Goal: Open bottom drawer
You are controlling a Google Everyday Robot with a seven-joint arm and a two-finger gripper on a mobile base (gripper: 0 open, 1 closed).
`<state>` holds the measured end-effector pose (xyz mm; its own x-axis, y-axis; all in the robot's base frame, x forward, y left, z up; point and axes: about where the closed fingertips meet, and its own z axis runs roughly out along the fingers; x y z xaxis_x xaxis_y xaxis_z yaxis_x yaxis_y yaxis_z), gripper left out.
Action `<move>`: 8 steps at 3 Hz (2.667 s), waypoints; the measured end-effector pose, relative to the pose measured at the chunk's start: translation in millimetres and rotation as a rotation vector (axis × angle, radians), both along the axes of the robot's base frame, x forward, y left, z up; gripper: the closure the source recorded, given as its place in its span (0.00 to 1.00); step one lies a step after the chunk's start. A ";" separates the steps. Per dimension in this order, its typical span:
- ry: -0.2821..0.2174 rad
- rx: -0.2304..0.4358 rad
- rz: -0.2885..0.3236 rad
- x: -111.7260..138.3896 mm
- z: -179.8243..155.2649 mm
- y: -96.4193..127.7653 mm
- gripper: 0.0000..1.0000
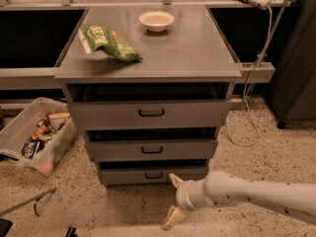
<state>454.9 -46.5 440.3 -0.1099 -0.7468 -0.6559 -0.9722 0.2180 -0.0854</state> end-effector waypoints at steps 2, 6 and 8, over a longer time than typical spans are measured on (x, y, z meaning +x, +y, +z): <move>0.030 -0.016 -0.123 13.2 -163.0 8.3 0.00; -0.031 0.068 -0.074 65.6 -230.9 0.8 0.00; -0.176 0.112 -0.039 165.3 -213.9 -2.4 0.00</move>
Offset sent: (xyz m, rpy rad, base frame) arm 0.0339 -0.0065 -0.2464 -0.0772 0.0542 -0.2160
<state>620.2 -49.0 226.4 -0.0132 -0.6653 -0.7465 -0.9351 0.2726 -0.2265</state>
